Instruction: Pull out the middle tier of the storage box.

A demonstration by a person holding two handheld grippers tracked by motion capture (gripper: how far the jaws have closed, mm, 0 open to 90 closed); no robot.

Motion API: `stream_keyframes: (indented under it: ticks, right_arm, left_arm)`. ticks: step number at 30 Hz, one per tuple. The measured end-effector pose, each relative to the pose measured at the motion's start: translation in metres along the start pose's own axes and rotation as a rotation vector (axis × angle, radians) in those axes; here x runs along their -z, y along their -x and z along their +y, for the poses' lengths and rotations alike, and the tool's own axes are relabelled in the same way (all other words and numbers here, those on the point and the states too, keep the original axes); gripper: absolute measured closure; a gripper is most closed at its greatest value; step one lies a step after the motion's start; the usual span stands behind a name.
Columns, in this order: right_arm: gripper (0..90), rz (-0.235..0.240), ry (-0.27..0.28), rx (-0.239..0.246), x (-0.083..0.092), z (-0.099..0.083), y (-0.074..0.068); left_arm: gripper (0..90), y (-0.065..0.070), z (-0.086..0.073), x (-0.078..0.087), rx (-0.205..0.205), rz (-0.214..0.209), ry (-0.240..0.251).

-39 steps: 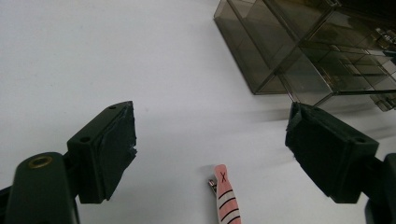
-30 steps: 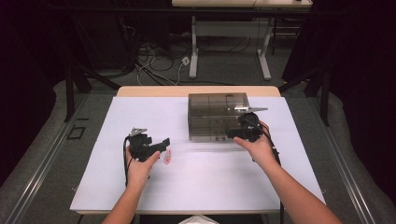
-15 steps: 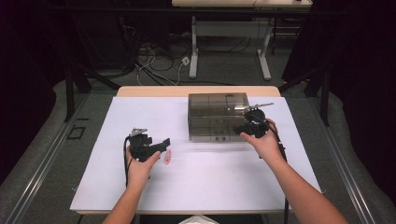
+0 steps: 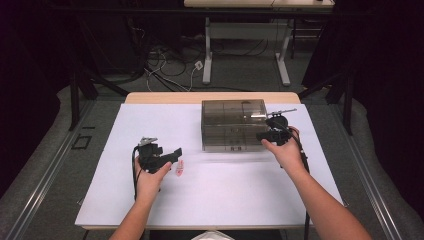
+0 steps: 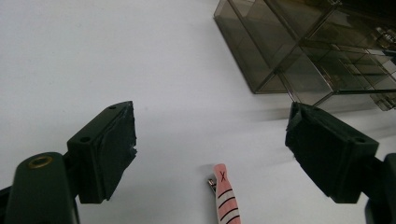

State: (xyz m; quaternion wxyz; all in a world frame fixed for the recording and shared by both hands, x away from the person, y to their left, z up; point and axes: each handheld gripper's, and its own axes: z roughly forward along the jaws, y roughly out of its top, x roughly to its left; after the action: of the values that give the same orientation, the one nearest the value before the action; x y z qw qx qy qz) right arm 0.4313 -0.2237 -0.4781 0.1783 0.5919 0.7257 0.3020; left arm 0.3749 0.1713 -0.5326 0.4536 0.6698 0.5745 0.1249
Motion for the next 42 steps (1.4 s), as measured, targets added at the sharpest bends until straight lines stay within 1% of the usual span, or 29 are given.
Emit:
stream_keyframes:
  ticks: [1, 4, 6, 8, 9, 10, 11, 12, 13, 18, 19, 22, 23, 26, 27, 29, 32, 40, 41, 42]
  right_arm:
    - [58.4, -0.007, -0.009, -0.007, -0.001, 0.000, 0.002]
    - [59.5, -0.010, -0.012, -0.011, -0.002, 0.001, 0.005]
    - [62.1, -0.020, -0.021, -0.022, -0.005, 0.001, 0.008]
    - [63.9, -0.031, -0.026, -0.022, -0.007, 0.000, 0.010]
    - [64.6, -0.027, -0.029, -0.033, -0.008, 0.001, 0.010]
    - [65.6, -0.034, -0.032, -0.030, -0.009, 0.001, 0.011]
    - [66.7, -0.035, -0.042, -0.035, -0.010, 0.001, 0.011]
    - [66.7, -0.035, -0.042, -0.035, -0.010, 0.001, 0.011]
    - [68.6, -0.034, -0.045, -0.036, -0.011, 0.000, 0.011]
    - [70.3, -0.036, -0.058, -0.040, -0.014, 0.000, 0.010]
    - [70.9, -0.034, -0.068, -0.041, -0.014, 0.000, 0.010]
    - [73.5, -0.039, -0.076, -0.041, -0.017, 0.000, 0.010]
    - [74.9, -0.042, -0.080, -0.047, -0.018, 0.000, 0.009]
    - [76.1, -0.048, -0.087, -0.041, -0.019, 0.000, 0.009]
    - [76.9, -0.051, -0.098, -0.051, -0.020, 0.000, 0.009]
    - [77.0, -0.048, -0.100, -0.054, -0.021, 0.000, 0.010]
    - [77.5, -0.049, -0.105, -0.052, -0.022, 0.000, 0.010]
    - [82.1, -0.052, -0.119, -0.082, -0.025, -0.001, 0.012]
    - [83.3, -0.048, -0.126, -0.101, -0.025, -0.001, 0.013]
    - [83.3, -0.048, -0.126, -0.101, -0.025, -0.001, 0.013]
  left_arm:
    - [16.5, 0.000, 0.000, 0.000, 0.000, 0.000, -0.001]
    - [16.5, 0.000, 0.000, 0.000, 0.000, 0.001, -0.001]
    - [16.5, 0.000, 0.000, 0.000, -0.001, 0.002, -0.002]
    - [16.5, 0.000, 0.000, -0.001, -0.001, 0.002, -0.003]
    - [16.5, 0.000, 0.000, -0.001, -0.001, 0.002, -0.004]
    - [16.5, 0.000, 0.000, -0.001, 0.001, 0.002, -0.004]
    - [16.5, 0.000, 0.000, 0.000, 0.000, 0.000, -0.007]
    - [16.5, 0.000, 0.000, 0.000, 0.000, 0.000, -0.007]
    - [16.5, 0.000, 0.000, 0.000, 0.000, 0.001, -0.007]
    - [16.5, -0.001, 0.000, 0.000, 0.002, 0.001, -0.006]
    - [16.5, -0.001, 0.000, 0.000, 0.003, 0.001, -0.005]
    - [16.5, -0.001, 0.000, -0.001, 0.002, 0.000, -0.006]
    - [16.5, -0.001, 0.000, 0.000, 0.003, 0.000, -0.007]
    - [16.5, -0.001, -0.001, 0.000, 0.005, 0.000, -0.006]
    - [16.5, -0.001, -0.001, -0.001, 0.007, -0.001, -0.005]
    - [16.5, -0.001, -0.001, -0.001, 0.006, -0.001, -0.005]
    - [16.5, -0.001, -0.001, -0.001, 0.007, -0.001, -0.005]
    - [16.5, -0.001, -0.001, -0.001, 0.006, 0.000, -0.010]
    - [16.5, -0.001, -0.001, -0.001, 0.005, 0.000, -0.010]
    - [16.5, -0.001, -0.001, -0.001, 0.005, 0.000, -0.010]
